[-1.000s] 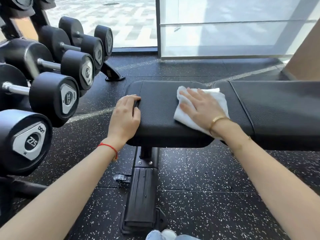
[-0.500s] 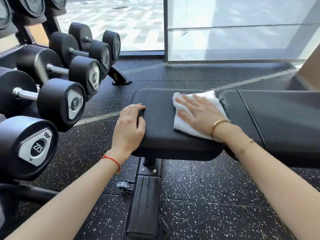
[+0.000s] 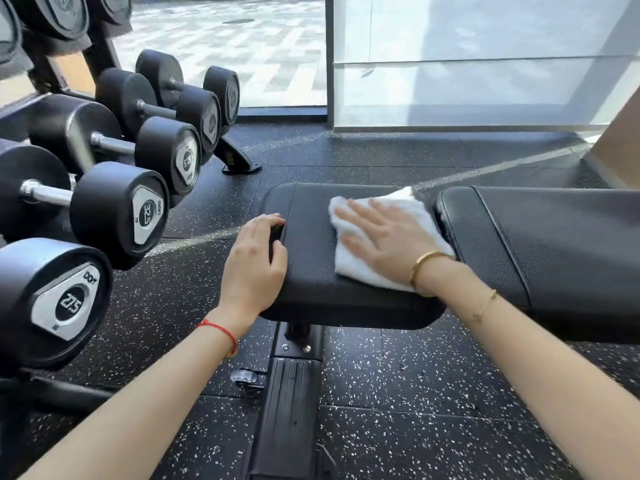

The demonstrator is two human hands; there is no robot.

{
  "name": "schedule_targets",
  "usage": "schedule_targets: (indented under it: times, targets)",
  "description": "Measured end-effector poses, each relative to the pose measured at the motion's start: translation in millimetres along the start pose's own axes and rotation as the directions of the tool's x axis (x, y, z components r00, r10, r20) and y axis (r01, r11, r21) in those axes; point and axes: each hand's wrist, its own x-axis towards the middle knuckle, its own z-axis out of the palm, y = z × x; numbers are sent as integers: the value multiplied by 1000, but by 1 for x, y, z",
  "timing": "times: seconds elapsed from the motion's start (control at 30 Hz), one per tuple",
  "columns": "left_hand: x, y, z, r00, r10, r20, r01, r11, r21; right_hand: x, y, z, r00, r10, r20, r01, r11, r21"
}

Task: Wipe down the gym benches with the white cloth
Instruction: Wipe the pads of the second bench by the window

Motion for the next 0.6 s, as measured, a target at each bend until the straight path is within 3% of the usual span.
schedule_targets:
  times: [0.1, 0.2, 0.37, 0.47, 0.6]
  targets:
    - [-1, 0, 1, 1000, -8, -12, 8, 1000, -1, 21, 20, -8, 981, 190, 33, -190, 982, -3]
    - [0, -2, 1, 1000, -25, -17, 25, 1000, -15, 35, 1, -6, 972, 231, 44, -230, 973, -27]
    - [0, -3, -2, 1000, -9, 8, 9, 1000, -25, -28, -23, 2, 1000, 2, -2, -2, 999, -42]
    - [0, -3, -2, 1000, -14, 27, 15, 1000, -20, -77, -22, 12, 987, -116, -109, 89, 970, -226]
    - [-1, 5, -2, 1000, -5, 21, 5, 1000, -11, -83, -26, 20, 973, -173, -150, 96, 902, -420]
